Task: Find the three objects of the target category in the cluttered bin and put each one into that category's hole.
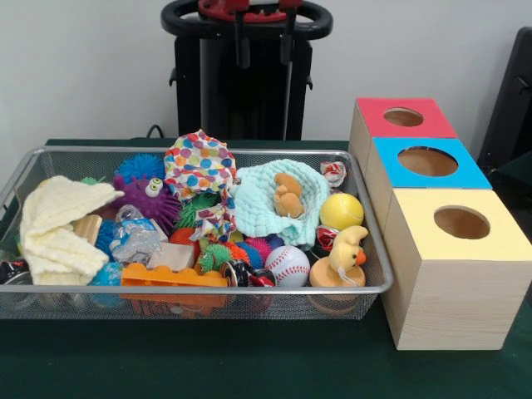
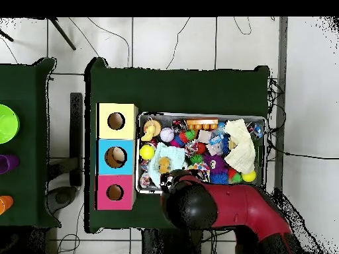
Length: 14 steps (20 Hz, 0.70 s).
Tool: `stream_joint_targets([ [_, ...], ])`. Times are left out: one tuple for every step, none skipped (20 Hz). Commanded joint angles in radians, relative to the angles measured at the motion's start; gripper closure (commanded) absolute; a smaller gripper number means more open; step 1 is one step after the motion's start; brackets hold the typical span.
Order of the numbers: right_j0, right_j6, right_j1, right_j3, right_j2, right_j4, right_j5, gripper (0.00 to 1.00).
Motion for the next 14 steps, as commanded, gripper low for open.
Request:
stream_joint_targets([
  [-0.114, -0.424, 0.097, -0.127, 0.208, -0.128, 0.167, 0.00],
  [-0.126, -0.432, 0.100, -0.131, 0.221, -0.135, 0.175, 0.00],
  [-0.137, -0.440, 0.107, -0.140, 0.232, -0.143, 0.184, 0.00],
  [-0.149, -0.446, 0.111, -0.148, 0.244, -0.149, 0.196, 0.00],
  [-0.159, -0.454, 0.119, -0.158, 0.254, -0.157, 0.206, 0.00],
  [-0.169, -0.462, 0.125, -0.167, 0.264, -0.162, 0.215, 0.00],
  [-0.178, -0.468, 0.133, -0.178, 0.271, -0.170, 0.225, 0.00],
  [-0.184, -0.474, 0.143, -0.190, 0.278, -0.177, 0.234, 0.00],
  [-0.189, -0.481, 0.155, -0.202, 0.285, -0.186, 0.243, 0.00],
  [-0.189, -0.485, 0.169, -0.219, 0.288, -0.197, 0.254, 0.00],
  [-0.189, -0.493, 0.183, -0.235, 0.292, -0.206, 0.265, 0.00],
  [-0.187, -0.495, 0.194, -0.250, 0.294, -0.215, 0.274, 0.00],
  [-0.189, -0.501, 0.205, -0.265, 0.297, -0.224, 0.283, 0.00],
  [-0.189, -0.503, 0.209, -0.276, 0.302, -0.228, 0.292, 0.00],
])
